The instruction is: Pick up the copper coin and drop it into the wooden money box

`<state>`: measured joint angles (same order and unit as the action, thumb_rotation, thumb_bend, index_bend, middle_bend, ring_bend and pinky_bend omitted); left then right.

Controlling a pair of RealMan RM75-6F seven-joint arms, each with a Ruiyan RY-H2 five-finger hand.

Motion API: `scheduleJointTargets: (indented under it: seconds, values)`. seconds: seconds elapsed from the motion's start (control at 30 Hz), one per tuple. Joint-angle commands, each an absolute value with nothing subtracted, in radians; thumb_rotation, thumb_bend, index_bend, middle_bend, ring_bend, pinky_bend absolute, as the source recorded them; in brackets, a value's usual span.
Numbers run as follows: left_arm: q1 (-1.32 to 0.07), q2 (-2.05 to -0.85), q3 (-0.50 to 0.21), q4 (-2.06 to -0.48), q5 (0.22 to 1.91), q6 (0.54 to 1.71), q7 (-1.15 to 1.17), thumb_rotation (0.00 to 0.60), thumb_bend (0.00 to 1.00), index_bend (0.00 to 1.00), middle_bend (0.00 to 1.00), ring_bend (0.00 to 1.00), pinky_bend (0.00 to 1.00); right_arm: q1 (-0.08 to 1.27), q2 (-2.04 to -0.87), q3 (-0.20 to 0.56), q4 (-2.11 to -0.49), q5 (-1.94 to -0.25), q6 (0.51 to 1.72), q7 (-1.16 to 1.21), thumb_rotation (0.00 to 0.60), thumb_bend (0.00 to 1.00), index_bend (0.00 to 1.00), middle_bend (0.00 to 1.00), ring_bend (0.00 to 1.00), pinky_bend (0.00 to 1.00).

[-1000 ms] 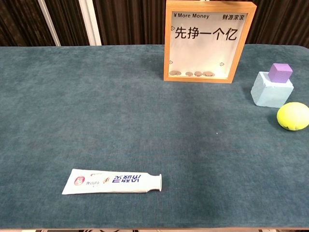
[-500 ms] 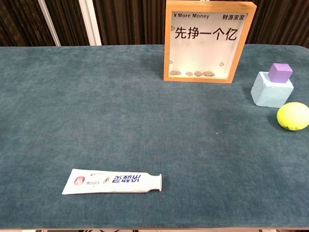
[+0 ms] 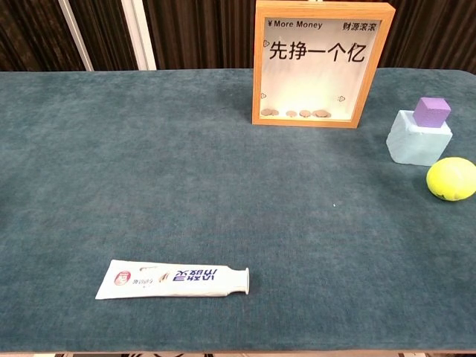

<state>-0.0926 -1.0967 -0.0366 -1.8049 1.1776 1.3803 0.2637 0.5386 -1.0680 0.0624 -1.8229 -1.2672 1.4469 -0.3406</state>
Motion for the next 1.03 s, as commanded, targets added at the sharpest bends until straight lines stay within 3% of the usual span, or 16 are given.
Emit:
scheduleJointTargets:
  seconds: [0.03, 0.3, 0.43, 0.7, 1.03]
  values:
    - [-0.088, -1.100, -0.034, -1.799, 1.194, 1.393, 0.262, 0.600, 0.37, 0.08, 0.00, 0.00, 0.06, 0.407, -1.091, -0.055, -1.885, -1.356, 1.538, -0.420, 0.600, 0.43, 0.17, 0.04, 0.00, 0.00]
    - [-0.075, -1.110, -0.023, -1.771, 1.263, 1.433, 0.252, 0.600, 0.41, 0.08, 0.00, 0.00, 0.06, 0.236, -1.170, -0.107, -1.775, -1.462, 1.726, -0.438, 0.600, 0.43, 0.14, 0.04, 0.00, 0.00]
    - [-0.072, -1.116, -0.019, -1.755, 1.296, 1.447, 0.253, 0.600, 0.41, 0.08, 0.00, 0.00, 0.06, 0.184, -1.191, -0.103, -1.717, -1.478, 1.763, -0.411, 0.600, 0.43, 0.14, 0.04, 0.00, 0.00]
    - [-0.056, -1.132, -0.022, -1.727, 1.360, 1.497, 0.200, 0.600, 0.41, 0.08, 0.00, 0.00, 0.03, 0.128, -1.196, -0.084, -1.647, -1.470, 1.752, -0.326, 0.600, 0.43, 0.14, 0.04, 0.00, 0.00]
    - [-0.047, -1.149, -0.033, -1.651, 1.444, 1.557, 0.144, 0.600, 0.40, 0.07, 0.00, 0.00, 0.02, 0.103, -1.179, -0.058, -1.670, -1.502, 1.722, -0.319, 0.600, 0.43, 0.13, 0.04, 0.00, 0.00]
